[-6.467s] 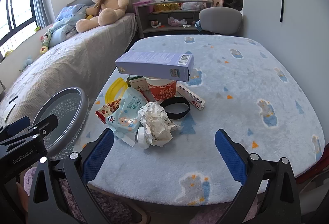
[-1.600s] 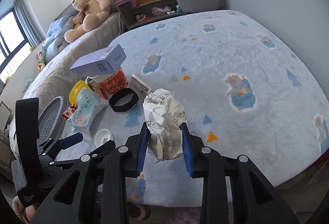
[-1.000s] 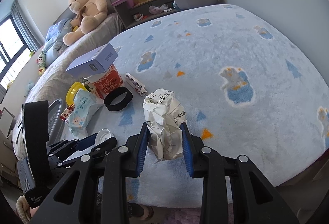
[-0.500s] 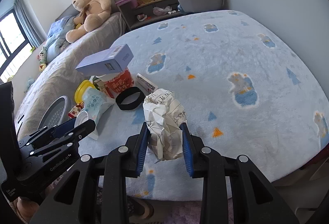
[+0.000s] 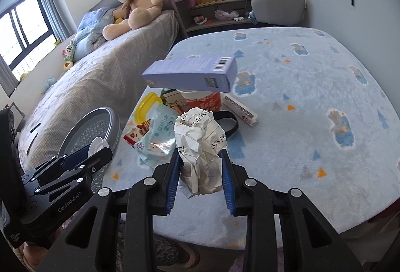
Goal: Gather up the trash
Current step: 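Carry the lid and paper over the grey basket with both tools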
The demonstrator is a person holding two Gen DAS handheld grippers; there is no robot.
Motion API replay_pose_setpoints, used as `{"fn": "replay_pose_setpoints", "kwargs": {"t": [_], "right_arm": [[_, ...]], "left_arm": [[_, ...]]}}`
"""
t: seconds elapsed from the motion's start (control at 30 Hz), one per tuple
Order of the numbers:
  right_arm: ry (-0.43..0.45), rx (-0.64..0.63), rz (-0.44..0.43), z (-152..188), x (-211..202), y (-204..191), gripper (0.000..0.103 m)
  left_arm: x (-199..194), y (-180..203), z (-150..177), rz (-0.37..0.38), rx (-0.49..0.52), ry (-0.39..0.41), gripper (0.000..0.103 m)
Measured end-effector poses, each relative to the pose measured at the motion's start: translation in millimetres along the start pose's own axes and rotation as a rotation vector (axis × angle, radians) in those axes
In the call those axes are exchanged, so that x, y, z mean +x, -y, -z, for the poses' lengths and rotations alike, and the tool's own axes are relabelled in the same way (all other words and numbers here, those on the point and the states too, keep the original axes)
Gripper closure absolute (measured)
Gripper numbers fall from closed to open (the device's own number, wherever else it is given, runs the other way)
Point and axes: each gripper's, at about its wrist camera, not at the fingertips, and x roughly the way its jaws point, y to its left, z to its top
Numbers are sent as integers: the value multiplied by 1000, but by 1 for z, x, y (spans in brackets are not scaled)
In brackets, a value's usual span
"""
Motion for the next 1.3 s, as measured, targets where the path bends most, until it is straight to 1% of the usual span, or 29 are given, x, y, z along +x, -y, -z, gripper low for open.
{"fn": "replay_pose_setpoints", "kwargs": {"t": [0.4, 0.6, 0.8, 1.03, 1.23, 1.3], "right_arm": [[-16, -104, -80, -19, 27, -83, 72], [-40, -146, -130, -23, 47, -125, 72], [-71, -186, -190, -24, 69, -161, 72], [-100, -207, -240, -27, 95, -186, 72], [-140, -226, -271, -25, 115, -198, 72], [-149, -231, -287, -25, 118, -203, 72]], "left_arm": [[-8, -85, 0, -55, -99, 11, 64], [-15, -129, 2, -110, -135, 4, 64], [-14, -170, 7, -156, -173, -20, 64], [-4, -199, 10, -195, -200, -47, 64], [12, -215, 9, -199, -230, -74, 64], [15, -219, 9, -211, -231, -79, 64]]}}
